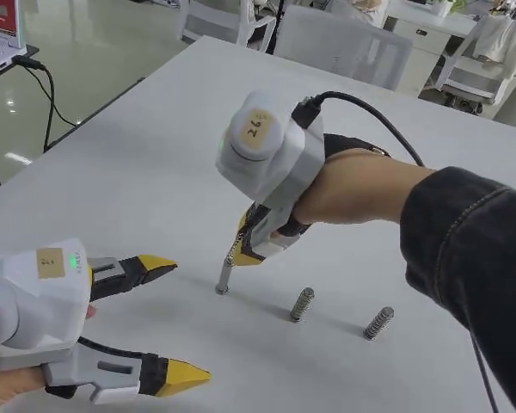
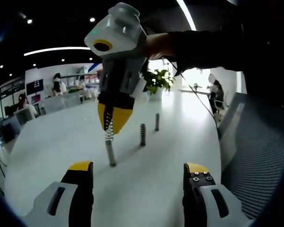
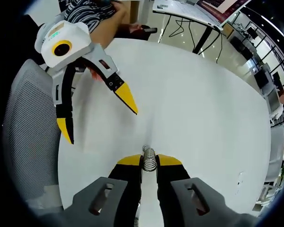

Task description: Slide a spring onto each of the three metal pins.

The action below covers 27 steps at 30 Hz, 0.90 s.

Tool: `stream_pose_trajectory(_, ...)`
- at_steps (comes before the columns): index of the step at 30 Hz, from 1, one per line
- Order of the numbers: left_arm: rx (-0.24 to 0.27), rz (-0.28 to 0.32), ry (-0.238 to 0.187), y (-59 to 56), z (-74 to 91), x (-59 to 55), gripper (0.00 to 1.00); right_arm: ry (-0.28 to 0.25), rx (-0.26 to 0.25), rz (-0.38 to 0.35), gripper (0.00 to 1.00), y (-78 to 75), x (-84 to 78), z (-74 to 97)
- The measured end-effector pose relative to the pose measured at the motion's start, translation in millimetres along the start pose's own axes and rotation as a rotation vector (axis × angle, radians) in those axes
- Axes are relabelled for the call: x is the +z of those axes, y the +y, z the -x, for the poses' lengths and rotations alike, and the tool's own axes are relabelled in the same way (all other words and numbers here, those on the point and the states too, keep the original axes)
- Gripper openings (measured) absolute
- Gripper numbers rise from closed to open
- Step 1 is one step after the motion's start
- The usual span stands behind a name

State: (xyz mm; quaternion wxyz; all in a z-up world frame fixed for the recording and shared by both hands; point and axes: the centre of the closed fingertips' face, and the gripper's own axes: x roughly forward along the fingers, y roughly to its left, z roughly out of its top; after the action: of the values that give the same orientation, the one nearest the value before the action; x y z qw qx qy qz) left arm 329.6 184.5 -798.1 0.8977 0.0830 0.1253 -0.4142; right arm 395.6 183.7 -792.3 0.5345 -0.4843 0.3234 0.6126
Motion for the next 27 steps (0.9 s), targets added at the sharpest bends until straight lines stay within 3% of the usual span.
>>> stream_pose_trajectory(22,-0.003,0.004,-0.002,0.4,-0.4,-1.1,0.73,0.034,0.029,-0.015,0.08,-2.7,-1.7,-17.1)
stream_pose_trajectory(27,-0.005,0.005,0.000,0.6,-0.5,-1.7,0.73,0.067,0.045,-0.012,0.09,0.2,-6.5,-22.1)
